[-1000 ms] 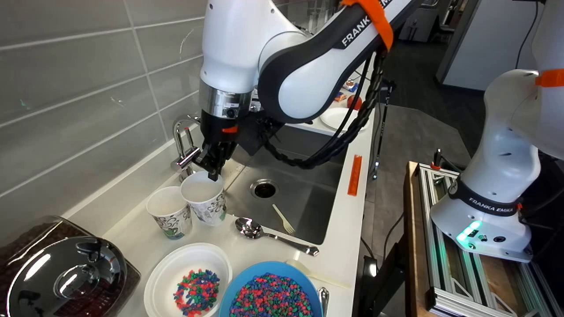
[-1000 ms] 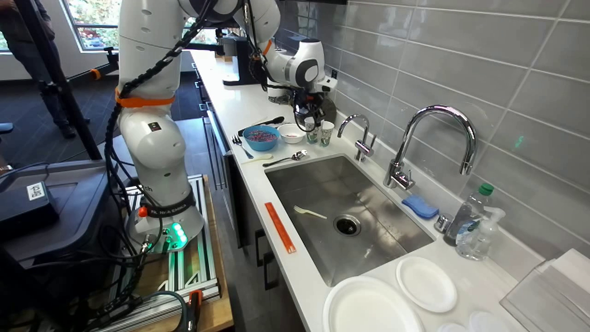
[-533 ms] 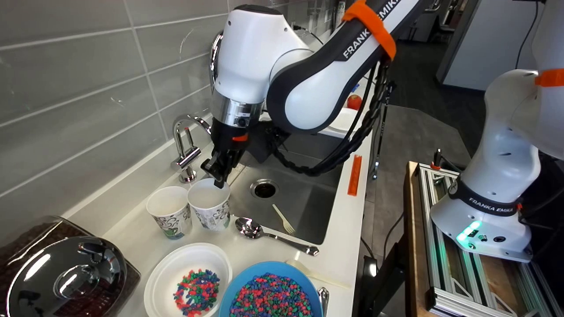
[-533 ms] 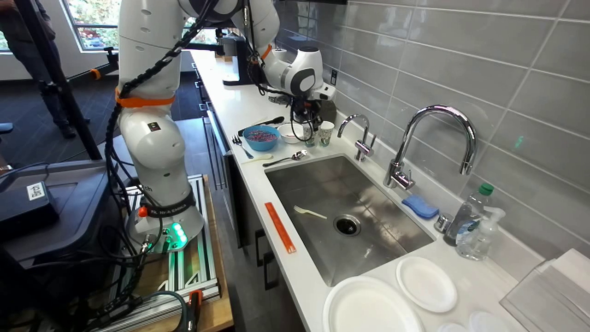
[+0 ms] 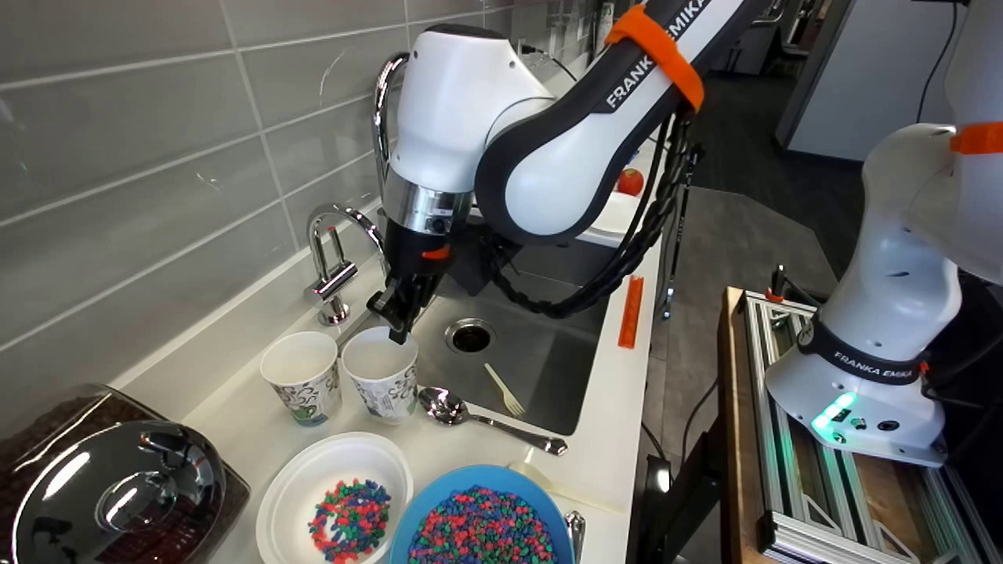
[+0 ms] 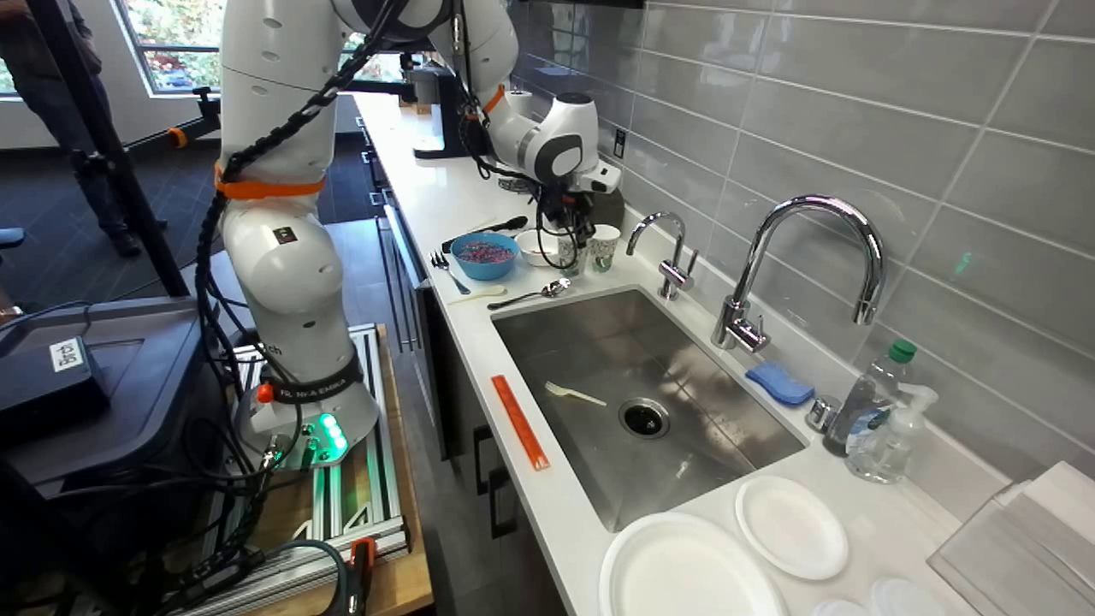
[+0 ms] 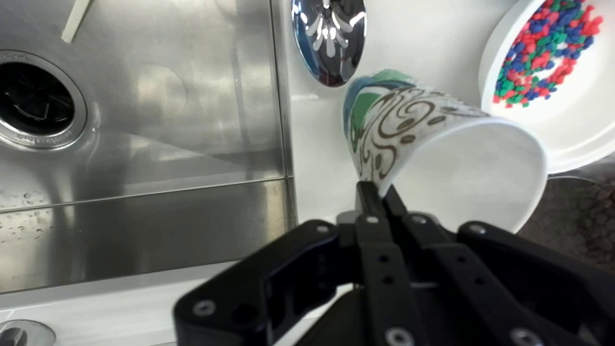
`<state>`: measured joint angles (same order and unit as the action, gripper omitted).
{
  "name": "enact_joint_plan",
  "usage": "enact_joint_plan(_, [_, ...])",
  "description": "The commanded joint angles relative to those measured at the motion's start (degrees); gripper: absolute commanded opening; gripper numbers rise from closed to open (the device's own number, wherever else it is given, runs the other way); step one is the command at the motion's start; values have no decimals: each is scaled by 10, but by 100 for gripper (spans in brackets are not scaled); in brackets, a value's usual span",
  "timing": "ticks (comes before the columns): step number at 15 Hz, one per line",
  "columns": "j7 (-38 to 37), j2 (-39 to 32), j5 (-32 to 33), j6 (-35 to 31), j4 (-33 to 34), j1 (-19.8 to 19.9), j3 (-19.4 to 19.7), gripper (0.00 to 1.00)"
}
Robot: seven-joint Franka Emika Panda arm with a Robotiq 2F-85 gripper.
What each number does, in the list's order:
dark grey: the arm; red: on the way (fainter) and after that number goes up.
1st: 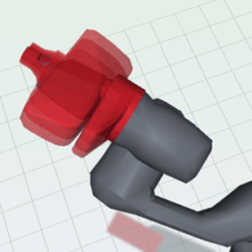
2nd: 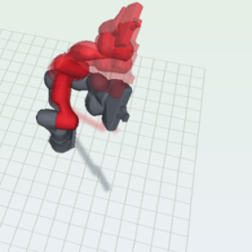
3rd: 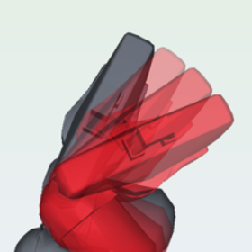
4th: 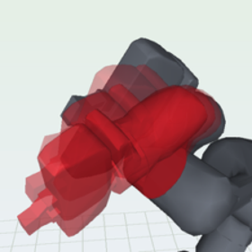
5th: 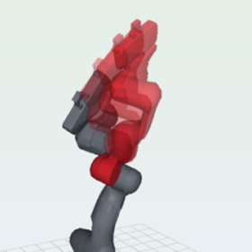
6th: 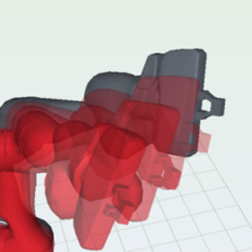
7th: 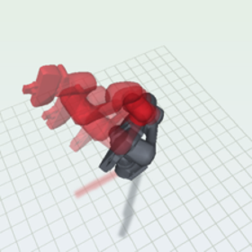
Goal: Pour the contents in the cup into the bowl
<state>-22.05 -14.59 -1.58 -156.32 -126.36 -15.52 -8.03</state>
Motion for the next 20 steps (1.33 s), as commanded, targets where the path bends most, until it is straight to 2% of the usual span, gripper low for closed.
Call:
enact_joint_plan(1, [31,-4,-35,-21,-11,11,-15,1])
enact_joint_plan(10, [47,-24,-43,-21,-3,11,-16,1])
enact_joint_plan(11, [46,-25,-44,-21,-3,10,-16,29])
enact_joint_plan(12, [47,-25,-43,-24,-4,10,-17,30])
enact_joint_plan(20, [59,-13,-53,-66,-11,11,-27,88])
